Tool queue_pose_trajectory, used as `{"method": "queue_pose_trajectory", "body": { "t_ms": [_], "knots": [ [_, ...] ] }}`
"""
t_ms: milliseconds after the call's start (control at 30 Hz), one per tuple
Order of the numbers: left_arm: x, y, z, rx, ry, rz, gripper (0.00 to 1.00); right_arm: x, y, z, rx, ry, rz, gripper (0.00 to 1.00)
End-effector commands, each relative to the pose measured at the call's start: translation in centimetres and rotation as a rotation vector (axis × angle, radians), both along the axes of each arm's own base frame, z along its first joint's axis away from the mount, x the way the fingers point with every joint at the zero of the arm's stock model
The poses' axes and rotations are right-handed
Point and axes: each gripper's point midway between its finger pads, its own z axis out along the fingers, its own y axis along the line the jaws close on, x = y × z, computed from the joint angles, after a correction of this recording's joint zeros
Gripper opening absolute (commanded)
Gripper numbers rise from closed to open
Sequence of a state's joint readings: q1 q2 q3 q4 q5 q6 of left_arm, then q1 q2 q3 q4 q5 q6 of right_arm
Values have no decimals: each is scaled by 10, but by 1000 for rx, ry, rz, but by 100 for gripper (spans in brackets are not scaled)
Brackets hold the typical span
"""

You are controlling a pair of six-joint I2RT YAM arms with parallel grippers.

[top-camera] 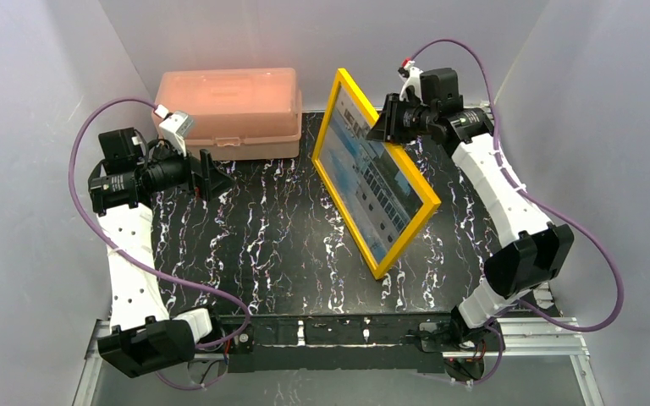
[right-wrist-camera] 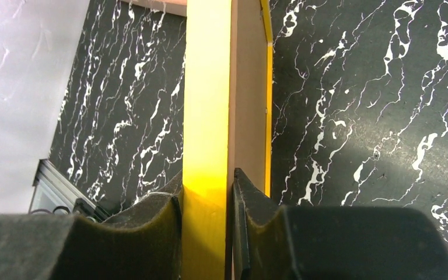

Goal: Put the photo into the frame
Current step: Turn over the photo frame at the center of the board.

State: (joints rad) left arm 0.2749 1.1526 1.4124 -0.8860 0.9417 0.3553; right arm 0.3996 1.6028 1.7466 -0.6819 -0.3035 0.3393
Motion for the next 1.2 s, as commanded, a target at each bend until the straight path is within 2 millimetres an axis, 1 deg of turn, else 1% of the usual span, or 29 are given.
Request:
{"method": "queue_pose_trajectory", "body": {
  "t_ms": [0,67,167,300,433,500,567,700,867,1000,1067,1167],
  "knots": [
    [-2,-4,3,-48,29,2,98,7,-2,-37,18,132,-10,17],
    [-1,-4,1,-57,47,3,98,7,-6,-44,27,145,-20,17],
    [-1,-3,-5,-54,60,5,98,3,-11,-53,32,162,-26,17],
    [-1,-3,-12,-53,78,4,98,-9,-18,-62,43,155,-40,17],
    [0,-2,-18,-66,116,6,96,-22,-23,-68,109,118,-80,17],
    [2,0,-22,-62,146,19,97,-29,-26,-77,130,116,-94,18],
    [2,4,-28,-45,170,33,98,-32,-28,-83,144,114,-96,18],
    [0,10,-37,-4,208,48,98,-35,-32,-93,145,114,-101,18],
    [-6,11,-47,5,265,57,98,-37,-38,-104,160,93,-123,19],
    [-14,10,-58,3,312,43,98,-38,-42,-113,214,58,-157,22],
    [-18,10,-62,16,324,33,98,-35,-44,-115,270,49,-169,22],
    [-22,13,-66,49,326,31,98,-33,-42,-123,332,74,-159,22]
  ]
}}
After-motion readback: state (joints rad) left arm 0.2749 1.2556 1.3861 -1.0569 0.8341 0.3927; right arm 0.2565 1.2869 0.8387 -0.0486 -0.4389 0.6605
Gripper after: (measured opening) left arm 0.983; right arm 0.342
